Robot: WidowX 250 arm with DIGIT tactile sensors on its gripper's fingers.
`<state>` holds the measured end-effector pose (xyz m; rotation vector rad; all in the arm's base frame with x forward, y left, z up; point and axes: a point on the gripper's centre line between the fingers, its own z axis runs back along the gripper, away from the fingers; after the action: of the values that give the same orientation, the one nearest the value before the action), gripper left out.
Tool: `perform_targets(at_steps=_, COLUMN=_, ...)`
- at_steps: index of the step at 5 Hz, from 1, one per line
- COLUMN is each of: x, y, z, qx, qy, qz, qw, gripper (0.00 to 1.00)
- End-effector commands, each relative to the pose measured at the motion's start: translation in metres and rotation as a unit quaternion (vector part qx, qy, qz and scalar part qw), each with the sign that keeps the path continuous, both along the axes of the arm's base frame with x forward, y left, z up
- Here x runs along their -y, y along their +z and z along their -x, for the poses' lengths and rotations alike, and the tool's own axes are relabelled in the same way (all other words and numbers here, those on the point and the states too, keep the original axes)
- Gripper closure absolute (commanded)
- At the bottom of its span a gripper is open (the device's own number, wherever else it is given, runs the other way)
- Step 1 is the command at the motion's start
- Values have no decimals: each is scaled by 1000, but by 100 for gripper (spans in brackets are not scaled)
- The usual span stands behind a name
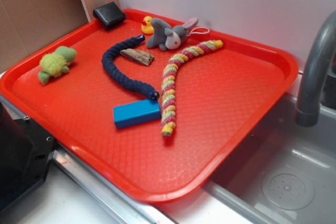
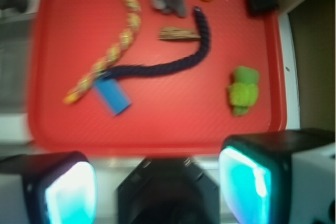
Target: Grab the green animal.
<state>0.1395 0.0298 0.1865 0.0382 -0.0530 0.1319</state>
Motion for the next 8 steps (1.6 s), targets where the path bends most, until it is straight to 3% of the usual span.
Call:
perform_targets(at_steps=1, x=-55, y=-69, z=-19, qx=13, qy=69, qz=-30, qw=997, gripper=0)
perform_targets(at_steps=2, x=-59, y=-98, z=-25, qx=33, qy=139, qz=-58, qw=988, gripper=0)
perform_targets(at_steps=3, x=-72, y=-124, z=-32, qx=25, qy=189, qz=-70, qw=979, gripper=0)
perform_targets(at_steps=4, x=-94, y=-122, z=-28, qx=-2, qy=165, qz=-64, qw=984, gripper=0)
perform_targets(at_steps=6, x=-114, y=-122, z=-29, qx=17, qy=133, qz=-14, qw=991, gripper=0)
perform_targets(at_steps=7, x=-106, y=-155, z=-37, qx=8, qy=117, qz=8, qw=993, gripper=0)
perform_targets(at_steps=8, x=-99, y=-175, z=-24, qx=-12, qy=115, qz=7, qw=993, gripper=5)
